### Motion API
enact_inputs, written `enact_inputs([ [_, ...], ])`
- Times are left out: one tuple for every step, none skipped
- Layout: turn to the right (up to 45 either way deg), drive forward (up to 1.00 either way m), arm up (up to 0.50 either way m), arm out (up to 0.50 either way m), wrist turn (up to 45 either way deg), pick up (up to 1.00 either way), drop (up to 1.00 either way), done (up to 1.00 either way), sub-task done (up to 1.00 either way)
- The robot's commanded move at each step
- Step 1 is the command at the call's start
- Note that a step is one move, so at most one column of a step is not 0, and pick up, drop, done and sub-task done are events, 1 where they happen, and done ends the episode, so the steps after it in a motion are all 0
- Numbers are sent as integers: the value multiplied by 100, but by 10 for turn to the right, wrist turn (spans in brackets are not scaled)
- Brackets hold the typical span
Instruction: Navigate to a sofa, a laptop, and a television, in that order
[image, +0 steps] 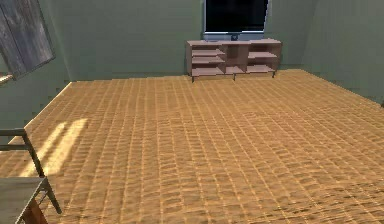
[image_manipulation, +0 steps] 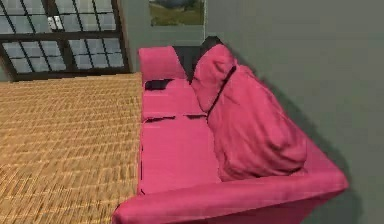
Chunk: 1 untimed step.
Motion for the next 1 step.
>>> enact_inputs([
  [0,100,0,0,0,0,0,0,0],
])
